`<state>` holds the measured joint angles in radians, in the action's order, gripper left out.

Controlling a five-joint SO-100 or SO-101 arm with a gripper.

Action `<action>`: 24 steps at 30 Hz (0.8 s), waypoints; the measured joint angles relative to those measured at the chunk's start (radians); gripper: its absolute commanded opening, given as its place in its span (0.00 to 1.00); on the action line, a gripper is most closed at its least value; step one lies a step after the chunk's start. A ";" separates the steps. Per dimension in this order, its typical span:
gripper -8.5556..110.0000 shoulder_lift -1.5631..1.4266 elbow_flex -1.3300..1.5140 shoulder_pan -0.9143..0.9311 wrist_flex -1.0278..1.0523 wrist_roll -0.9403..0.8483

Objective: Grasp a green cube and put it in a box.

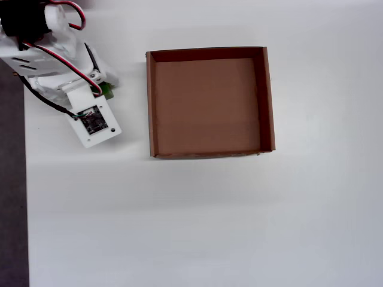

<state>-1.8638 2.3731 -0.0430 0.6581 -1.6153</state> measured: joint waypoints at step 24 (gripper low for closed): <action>0.21 -0.005 0.038 0.000 -0.028 0.000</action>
<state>-1.8684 2.4114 -0.0430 0.6305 -1.6153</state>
